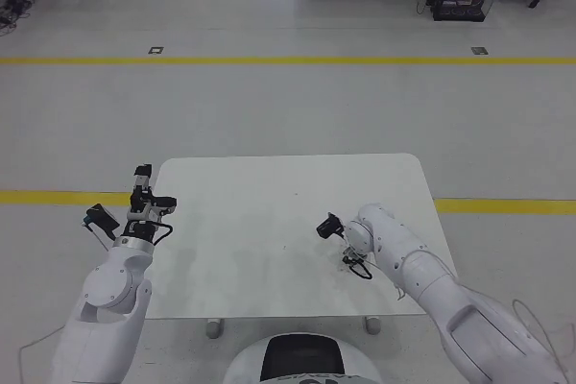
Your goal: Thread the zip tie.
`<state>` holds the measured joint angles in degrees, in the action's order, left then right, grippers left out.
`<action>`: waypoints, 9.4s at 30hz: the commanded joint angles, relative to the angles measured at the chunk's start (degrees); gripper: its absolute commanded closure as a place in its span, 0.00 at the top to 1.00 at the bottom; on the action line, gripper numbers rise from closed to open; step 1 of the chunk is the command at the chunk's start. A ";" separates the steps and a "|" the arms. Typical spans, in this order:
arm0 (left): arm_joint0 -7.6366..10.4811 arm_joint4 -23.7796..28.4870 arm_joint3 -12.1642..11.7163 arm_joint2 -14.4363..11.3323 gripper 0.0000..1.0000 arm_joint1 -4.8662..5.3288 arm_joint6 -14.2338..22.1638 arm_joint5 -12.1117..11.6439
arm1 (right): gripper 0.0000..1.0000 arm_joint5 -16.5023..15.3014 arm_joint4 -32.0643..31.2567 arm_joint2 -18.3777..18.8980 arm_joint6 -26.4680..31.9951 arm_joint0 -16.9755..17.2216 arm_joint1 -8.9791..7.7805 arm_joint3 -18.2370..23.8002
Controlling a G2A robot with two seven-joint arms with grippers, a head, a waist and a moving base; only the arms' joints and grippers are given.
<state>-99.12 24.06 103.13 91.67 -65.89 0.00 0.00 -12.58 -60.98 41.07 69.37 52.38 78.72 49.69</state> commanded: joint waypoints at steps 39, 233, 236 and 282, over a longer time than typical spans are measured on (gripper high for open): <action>0.00 0.00 0.00 0.00 1.00 0.00 0.00 0.00 | 0.38 -3.65 0.67 -1.49 1.28 -1.96 0.90 -3.06; -4.53 -31.50 4.71 -12.71 1.00 -0.71 -4.90 -11.85 | 0.00 -5.17 67.18 39.33 2.35 21.18 -15.95 23.66; -4.53 -31.50 4.71 -12.71 1.00 -0.71 -4.90 -11.85 | 0.00 -5.17 67.18 39.33 2.35 21.18 -15.95 23.66; 2.44 -75.78 7.45 -26.79 1.00 -1.26 -4.58 -8.03 | 0.00 -2.54 68.71 39.43 2.43 18.52 -16.75 20.23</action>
<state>-96.68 -51.71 110.58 64.88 -67.15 -4.58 -8.03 -15.12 7.73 80.50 71.80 70.91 61.97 69.92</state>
